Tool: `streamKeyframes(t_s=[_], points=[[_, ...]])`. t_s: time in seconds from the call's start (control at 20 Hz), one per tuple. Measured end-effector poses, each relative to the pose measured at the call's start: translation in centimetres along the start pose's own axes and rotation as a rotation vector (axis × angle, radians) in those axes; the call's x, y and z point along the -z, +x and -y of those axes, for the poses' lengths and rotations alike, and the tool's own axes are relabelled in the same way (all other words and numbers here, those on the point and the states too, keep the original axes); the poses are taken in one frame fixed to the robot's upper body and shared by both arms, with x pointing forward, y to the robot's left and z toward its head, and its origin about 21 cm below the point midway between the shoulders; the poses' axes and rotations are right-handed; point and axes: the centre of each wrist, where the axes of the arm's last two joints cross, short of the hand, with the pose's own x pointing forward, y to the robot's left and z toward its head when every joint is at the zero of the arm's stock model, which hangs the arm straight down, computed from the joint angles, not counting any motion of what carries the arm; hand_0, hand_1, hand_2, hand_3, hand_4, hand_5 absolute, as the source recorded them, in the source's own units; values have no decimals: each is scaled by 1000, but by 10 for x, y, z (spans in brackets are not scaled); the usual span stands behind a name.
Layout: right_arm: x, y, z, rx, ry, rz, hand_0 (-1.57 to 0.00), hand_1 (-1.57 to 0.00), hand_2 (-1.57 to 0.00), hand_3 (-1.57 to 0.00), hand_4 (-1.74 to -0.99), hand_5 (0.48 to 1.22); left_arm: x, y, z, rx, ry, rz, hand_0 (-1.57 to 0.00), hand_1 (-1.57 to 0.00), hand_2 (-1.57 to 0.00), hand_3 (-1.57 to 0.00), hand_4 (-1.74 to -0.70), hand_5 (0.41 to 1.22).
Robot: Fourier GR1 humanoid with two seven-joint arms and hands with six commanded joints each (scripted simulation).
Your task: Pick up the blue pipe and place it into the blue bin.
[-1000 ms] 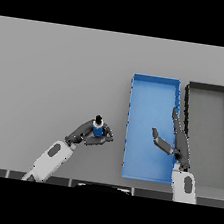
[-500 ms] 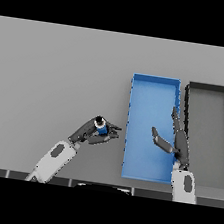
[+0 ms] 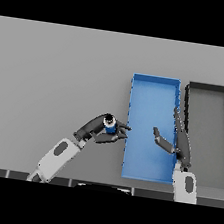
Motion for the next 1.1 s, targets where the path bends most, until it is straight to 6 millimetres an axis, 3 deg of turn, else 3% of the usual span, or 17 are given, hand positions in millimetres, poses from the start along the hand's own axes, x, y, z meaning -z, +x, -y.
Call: streamKeyframes(t_s=[0.15,0.4,0.55,0.7,0.9,1.1], points=[[-16,-4,-2,-17,-45,8,1,1,1,1,-1139,643,-4,1,-3,4,-10,4,-1569,-1569,-1569,-1569,-1466,1220],[-62,11,-23,-66,-219,-36,1,1,-2,1,-1184,642,0,-2,0,16,-10,-9,-1570,-1570,-1570,-1570,-1467,1220],[-62,25,-23,-2,-220,40,1,-12,-67,0,-1198,641,1,-3,-1,13,-28,-4,-1571,-1571,-1571,-1571,-1467,1221],[-58,51,-13,176,-58,113,1,-29,-120,-1,-1215,607,2,-1,3,3,-27,-2,-1571,-1571,-1571,-1571,-1467,1221],[-34,89,3,193,180,100,1,-11,-106,0,-1247,568,2,3,0,3,-31,-1,-1571,-1571,-1571,-1571,-1467,1221],[-8,120,-7,124,347,110,1,-4,-81,1,-1281,558,3,5,3,17,-38,-6,-1571,-1571,-1571,-1571,-1467,1221]])
